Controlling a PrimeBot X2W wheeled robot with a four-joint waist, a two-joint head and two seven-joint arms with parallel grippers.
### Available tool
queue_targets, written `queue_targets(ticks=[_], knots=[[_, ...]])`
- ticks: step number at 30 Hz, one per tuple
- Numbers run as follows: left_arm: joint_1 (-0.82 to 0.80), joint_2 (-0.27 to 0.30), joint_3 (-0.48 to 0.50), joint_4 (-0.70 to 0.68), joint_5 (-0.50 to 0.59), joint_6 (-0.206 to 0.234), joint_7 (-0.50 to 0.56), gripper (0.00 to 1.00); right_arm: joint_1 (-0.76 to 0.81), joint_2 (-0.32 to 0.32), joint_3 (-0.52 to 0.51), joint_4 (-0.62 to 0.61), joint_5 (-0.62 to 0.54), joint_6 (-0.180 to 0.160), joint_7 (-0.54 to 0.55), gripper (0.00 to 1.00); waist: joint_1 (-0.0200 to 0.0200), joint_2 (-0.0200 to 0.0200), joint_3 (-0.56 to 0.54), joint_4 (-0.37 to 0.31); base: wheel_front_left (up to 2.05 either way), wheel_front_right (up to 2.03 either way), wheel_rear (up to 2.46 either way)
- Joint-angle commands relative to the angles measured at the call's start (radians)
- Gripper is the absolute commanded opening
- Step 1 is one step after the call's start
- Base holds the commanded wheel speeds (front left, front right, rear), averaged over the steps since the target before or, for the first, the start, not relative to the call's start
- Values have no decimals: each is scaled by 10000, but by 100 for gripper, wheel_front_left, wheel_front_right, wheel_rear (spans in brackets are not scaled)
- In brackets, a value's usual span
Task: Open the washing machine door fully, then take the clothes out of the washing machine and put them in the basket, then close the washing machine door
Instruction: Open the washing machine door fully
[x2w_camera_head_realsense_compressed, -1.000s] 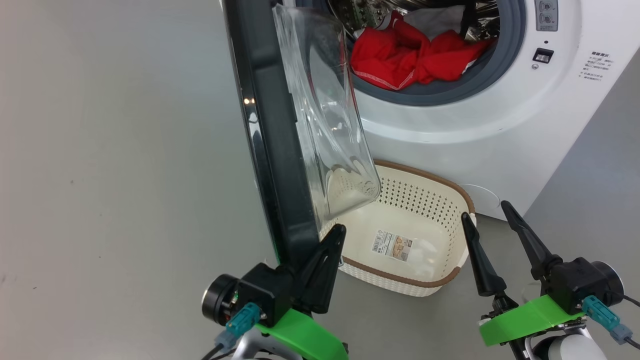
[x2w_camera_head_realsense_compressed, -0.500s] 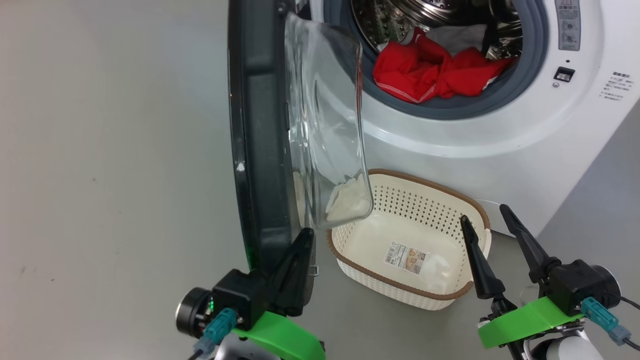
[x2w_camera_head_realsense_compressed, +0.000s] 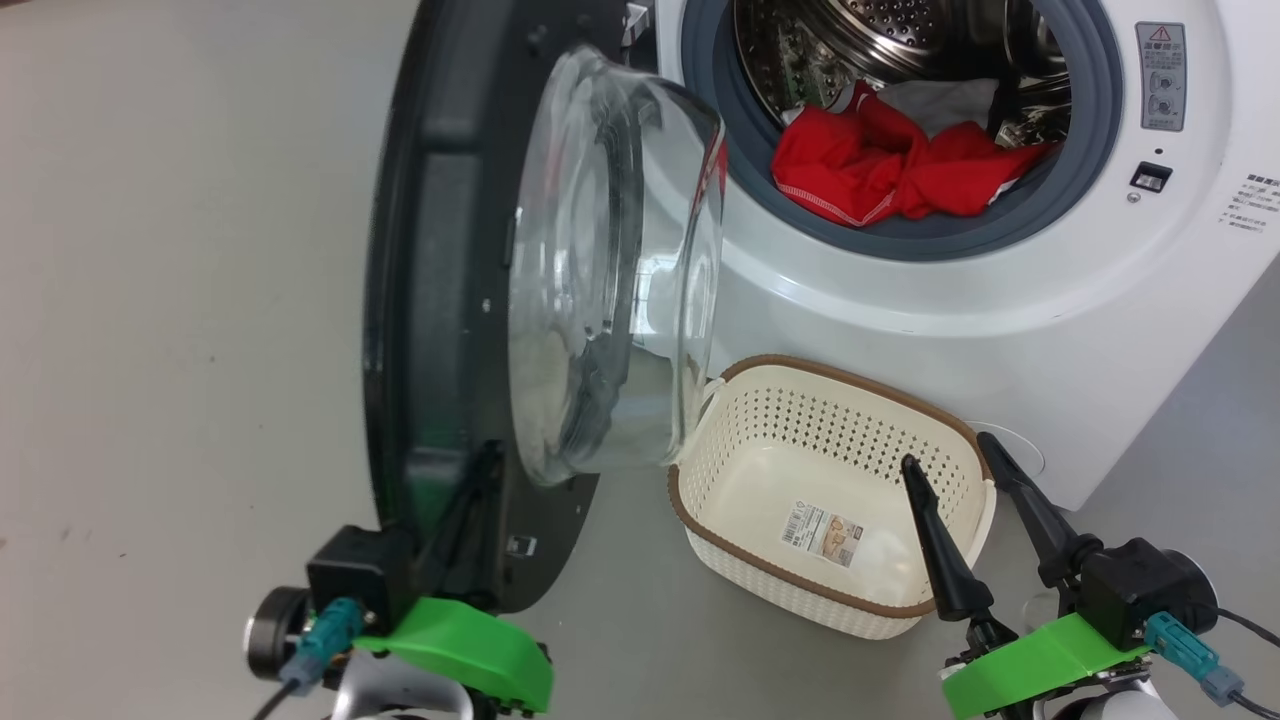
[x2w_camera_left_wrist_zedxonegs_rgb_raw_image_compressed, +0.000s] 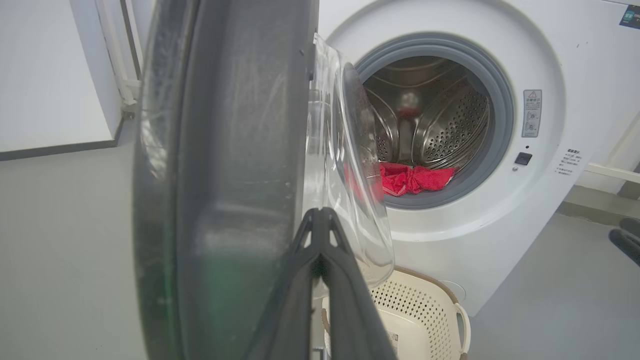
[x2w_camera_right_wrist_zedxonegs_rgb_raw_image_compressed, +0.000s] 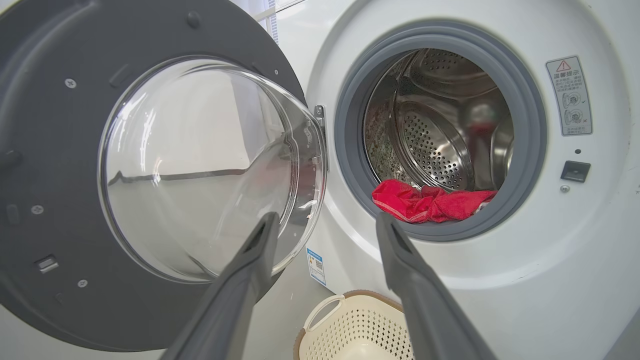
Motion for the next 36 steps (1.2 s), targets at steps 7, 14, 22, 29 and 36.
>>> queue_targets(ticks=[7, 14, 22, 29, 36], knots=[[-140, 649, 1334, 176, -289, 416, -311, 0, -67, 11, 230, -221, 15, 48, -133, 100, -1, 0, 11, -140, 0, 0, 0], [-403, 801, 1954, 843, -553, 514, -735, 0, -123, 11, 191, -303, -73, 48, -40, 100, -1, 0, 119, -279, 0, 0, 0], [-546, 941, 2738, 1606, -855, 685, -1478, 0, -113, 11, 249, -327, -96, 48, 46, 100, -1, 0, 85, -504, 0, 0, 0], [-880, 1099, 3123, 2191, -986, 574, -1938, 0, -121, 11, 164, -518, -283, 48, 229, 100, -1, 0, 282, -701, 0, 0, 0], [-1256, 1042, 3475, 2699, -1238, 383, -2200, 0, -78, 11, 70, -796, -488, 48, 441, 100, -1, 0, 484, -791, 0, 0, 0]])
